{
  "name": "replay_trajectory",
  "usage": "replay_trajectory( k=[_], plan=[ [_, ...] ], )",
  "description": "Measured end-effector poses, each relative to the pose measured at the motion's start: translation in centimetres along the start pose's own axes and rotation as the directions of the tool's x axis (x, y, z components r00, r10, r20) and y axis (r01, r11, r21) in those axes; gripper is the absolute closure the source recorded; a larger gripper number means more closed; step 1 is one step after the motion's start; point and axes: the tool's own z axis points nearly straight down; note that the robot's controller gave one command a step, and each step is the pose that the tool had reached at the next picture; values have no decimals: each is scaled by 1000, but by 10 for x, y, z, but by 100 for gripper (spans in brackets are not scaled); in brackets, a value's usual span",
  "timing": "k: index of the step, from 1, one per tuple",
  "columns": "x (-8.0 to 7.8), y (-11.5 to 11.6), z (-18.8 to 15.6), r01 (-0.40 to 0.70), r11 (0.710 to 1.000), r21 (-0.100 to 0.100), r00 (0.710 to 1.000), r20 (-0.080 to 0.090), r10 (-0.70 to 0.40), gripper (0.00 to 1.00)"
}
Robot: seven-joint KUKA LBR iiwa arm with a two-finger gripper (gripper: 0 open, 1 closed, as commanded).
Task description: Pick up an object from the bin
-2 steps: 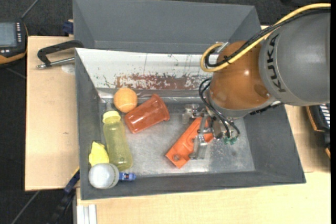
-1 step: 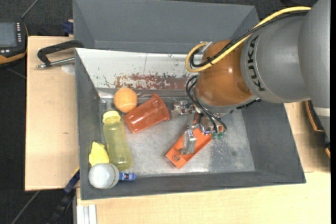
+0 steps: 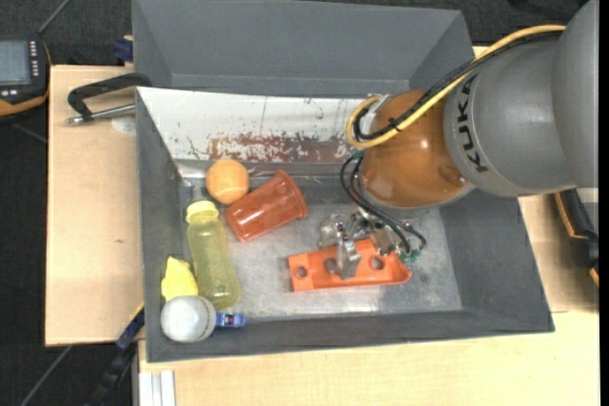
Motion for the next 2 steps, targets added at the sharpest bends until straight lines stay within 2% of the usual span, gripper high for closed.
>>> replay_trajectory(
  k=[2],
  plan=[
    [3, 3, 0, 6, 1000, 0, 1000, 1, -6, 100]
  ],
)
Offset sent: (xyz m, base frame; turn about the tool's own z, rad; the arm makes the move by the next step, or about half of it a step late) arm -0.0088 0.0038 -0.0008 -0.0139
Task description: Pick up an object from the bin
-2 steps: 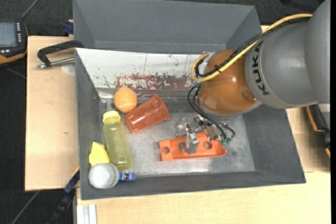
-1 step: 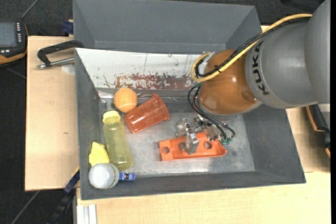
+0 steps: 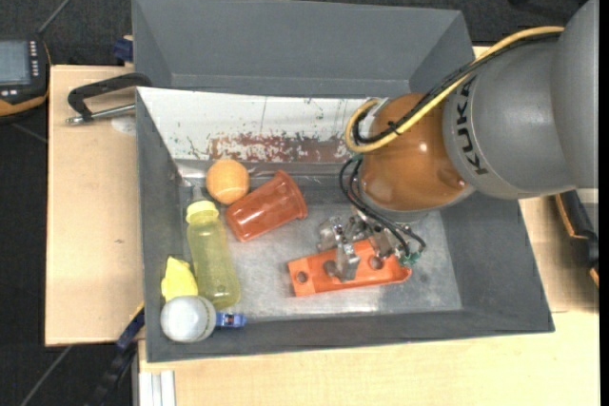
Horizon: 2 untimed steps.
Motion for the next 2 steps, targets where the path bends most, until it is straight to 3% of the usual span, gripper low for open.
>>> replay_trajectory(
  k=[1, 2],
  plan=[
    [-4, 4, 0, 27, 1000, 0, 1000, 2, -27, 100],
    [15, -3, -14, 34, 999, -1, 999, 1, -34, 100]
  ],
)
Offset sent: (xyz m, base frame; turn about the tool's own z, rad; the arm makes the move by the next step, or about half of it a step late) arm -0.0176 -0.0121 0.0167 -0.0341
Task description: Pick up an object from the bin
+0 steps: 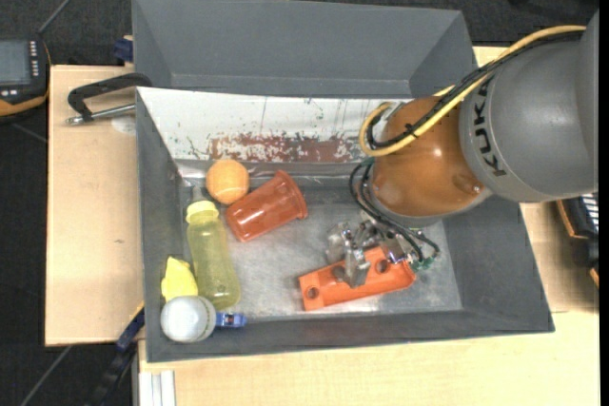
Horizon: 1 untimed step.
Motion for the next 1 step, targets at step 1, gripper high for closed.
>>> replay_trajectory(
  k=[1],
  plan=[
    [-23, 6, 10, 17, 1000, 2, 1000, 6, -17, 100]
  ],
)
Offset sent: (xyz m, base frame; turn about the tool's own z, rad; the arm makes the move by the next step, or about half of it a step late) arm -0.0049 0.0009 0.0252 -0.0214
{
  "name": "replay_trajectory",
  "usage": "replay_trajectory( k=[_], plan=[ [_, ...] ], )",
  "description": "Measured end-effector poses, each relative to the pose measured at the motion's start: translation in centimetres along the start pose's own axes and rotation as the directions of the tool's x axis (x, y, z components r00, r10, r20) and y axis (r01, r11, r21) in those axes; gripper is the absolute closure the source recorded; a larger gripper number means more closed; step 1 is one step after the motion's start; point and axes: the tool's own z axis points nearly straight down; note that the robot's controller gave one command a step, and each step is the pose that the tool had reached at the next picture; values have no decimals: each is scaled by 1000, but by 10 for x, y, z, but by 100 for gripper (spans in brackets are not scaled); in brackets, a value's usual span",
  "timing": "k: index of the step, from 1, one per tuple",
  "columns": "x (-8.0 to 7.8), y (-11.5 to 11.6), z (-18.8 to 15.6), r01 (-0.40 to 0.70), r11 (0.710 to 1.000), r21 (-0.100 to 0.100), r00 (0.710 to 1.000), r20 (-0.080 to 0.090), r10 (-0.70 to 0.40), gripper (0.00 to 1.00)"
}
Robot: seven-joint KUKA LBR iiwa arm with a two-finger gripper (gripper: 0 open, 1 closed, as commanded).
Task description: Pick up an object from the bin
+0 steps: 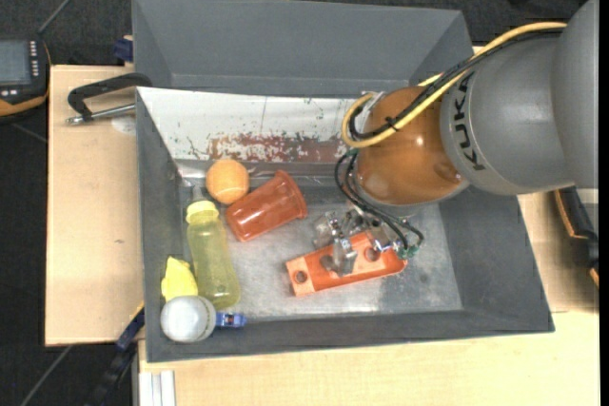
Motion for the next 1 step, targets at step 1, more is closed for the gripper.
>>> replay_trajectory(
  k=[1],
  plan=[
    [20, -1, -28, 3, 1000, -3, 1000, -5, -3, 100]
  ],
)
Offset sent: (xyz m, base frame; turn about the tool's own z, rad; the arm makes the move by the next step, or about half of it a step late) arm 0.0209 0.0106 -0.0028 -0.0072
